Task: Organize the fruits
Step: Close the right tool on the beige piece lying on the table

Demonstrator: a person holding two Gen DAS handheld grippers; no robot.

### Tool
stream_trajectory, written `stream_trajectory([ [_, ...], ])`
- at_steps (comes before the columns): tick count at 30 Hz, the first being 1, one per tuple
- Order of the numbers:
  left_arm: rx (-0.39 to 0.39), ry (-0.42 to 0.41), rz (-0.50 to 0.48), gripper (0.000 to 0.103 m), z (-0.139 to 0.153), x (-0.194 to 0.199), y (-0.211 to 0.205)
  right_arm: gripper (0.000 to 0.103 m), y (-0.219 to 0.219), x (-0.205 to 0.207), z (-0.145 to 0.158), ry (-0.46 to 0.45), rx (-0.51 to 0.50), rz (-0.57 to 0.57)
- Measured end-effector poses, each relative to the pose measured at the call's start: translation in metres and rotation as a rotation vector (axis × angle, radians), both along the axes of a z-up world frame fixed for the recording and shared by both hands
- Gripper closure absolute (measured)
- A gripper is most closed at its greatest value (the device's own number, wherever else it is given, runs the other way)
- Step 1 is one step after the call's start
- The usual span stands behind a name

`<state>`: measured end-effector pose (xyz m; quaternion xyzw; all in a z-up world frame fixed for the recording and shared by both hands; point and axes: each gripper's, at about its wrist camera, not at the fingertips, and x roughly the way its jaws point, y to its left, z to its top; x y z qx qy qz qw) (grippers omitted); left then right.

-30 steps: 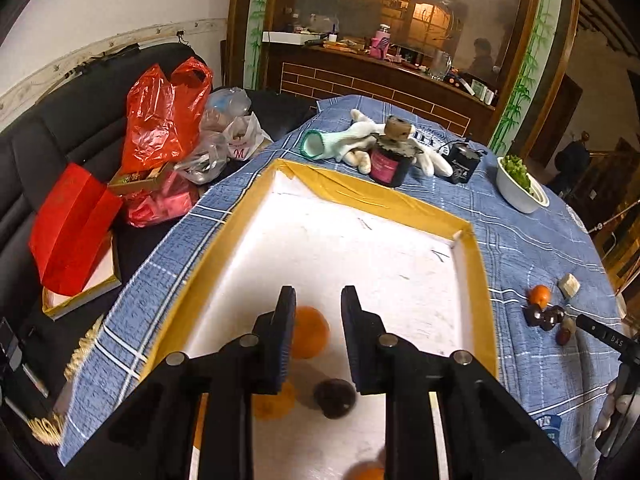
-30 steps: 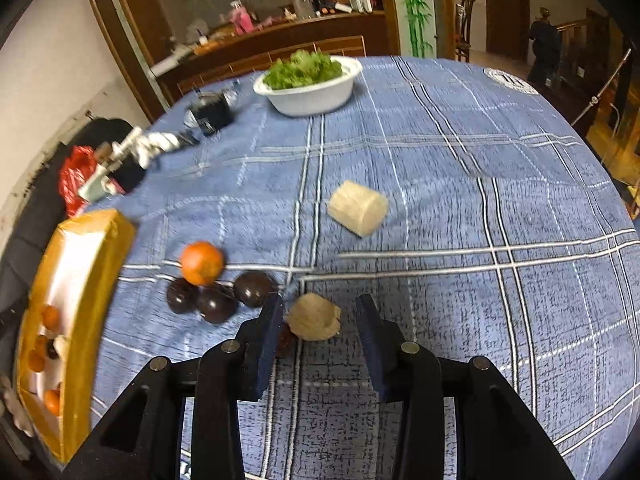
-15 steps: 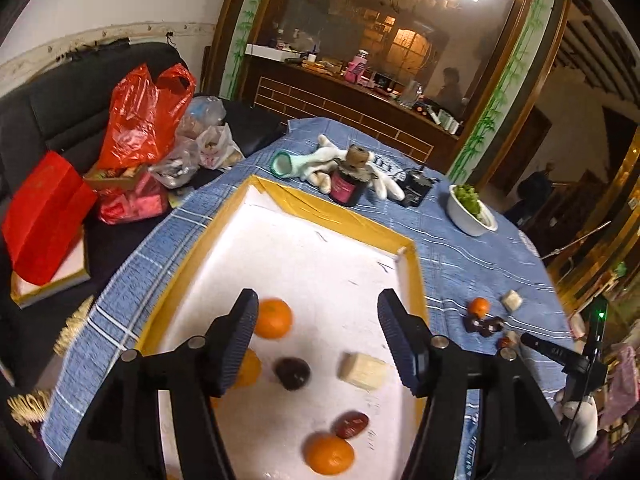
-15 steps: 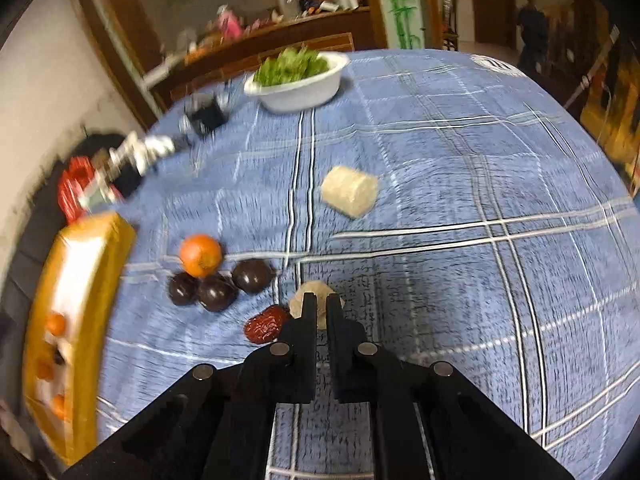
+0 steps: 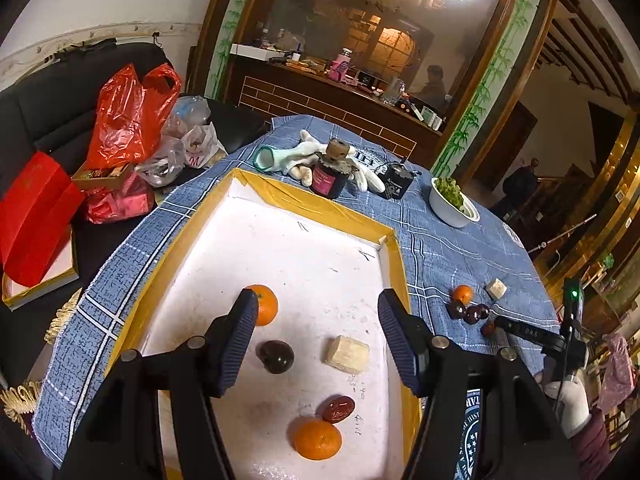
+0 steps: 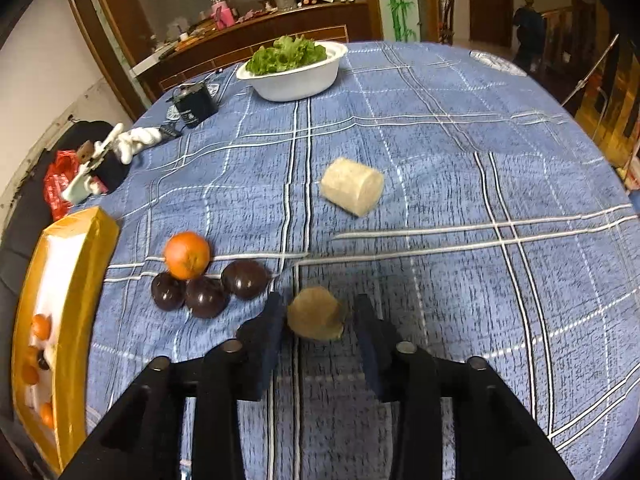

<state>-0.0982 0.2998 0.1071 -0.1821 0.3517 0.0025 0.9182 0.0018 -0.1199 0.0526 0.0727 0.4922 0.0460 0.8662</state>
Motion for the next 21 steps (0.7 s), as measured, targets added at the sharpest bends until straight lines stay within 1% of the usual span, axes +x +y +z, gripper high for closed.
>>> stream_trajectory([
  [4,-0.002,-0.004,-0.010,0.041,-0.002,0.000,0.000,0.061,0.008,0.001,0.001,0.003,-0.025,0.013],
  [6,-0.005,-0.006,-0.006,0.041,-0.002,0.000,0.002,0.059,0.003,0.003,0.001,0.019,0.013,0.025],
  [7,-0.011,-0.005,-0.006,0.041,-0.003,0.000,0.004,0.057,-0.006,0.005,-0.001,0.042,0.072,0.014],
  [8,-0.013,-0.004,-0.006,0.041,-0.003,-0.001,0.005,0.057,-0.019,0.005,-0.003,0.054,0.177,-0.006],
  [9,-0.011,-0.004,-0.006,0.041,-0.003,-0.002,0.006,0.057,-0.031,0.001,-0.001,0.028,0.241,-0.018],
  [10,-0.005,-0.004,-0.005,0.041,-0.003,-0.003,0.008,0.057,-0.033,-0.003,0.003,0.000,0.215,-0.009],
  [11,-0.002,-0.004,-0.005,0.041,-0.003,-0.004,0.009,0.057,-0.031,-0.009,0.008,-0.028,0.141,0.019],
  [12,0.002,-0.005,-0.002,0.041,-0.003,-0.004,0.011,0.057,-0.028,-0.014,0.010,-0.039,0.094,0.043],
  [15,-0.005,0.003,0.006,0.040,-0.006,-0.001,0.012,0.057,-0.015,-0.022,0.007,-0.036,-0.020,0.128],
  [16,-0.010,0.006,0.004,0.040,-0.007,0.000,0.012,0.057,-0.006,-0.023,0.005,-0.040,-0.079,0.161],
  [19,-0.004,0.017,-0.007,0.040,-0.009,0.002,0.007,0.058,0.013,-0.021,-0.002,-0.062,-0.194,0.209],
  [20,-0.001,0.019,-0.010,0.040,-0.009,0.003,0.004,0.058,0.019,-0.019,-0.002,-0.089,-0.223,0.213],
  [21,0.000,0.020,-0.013,0.040,-0.009,0.003,0.003,0.058,0.022,-0.016,0.000,-0.111,-0.231,0.217],
])
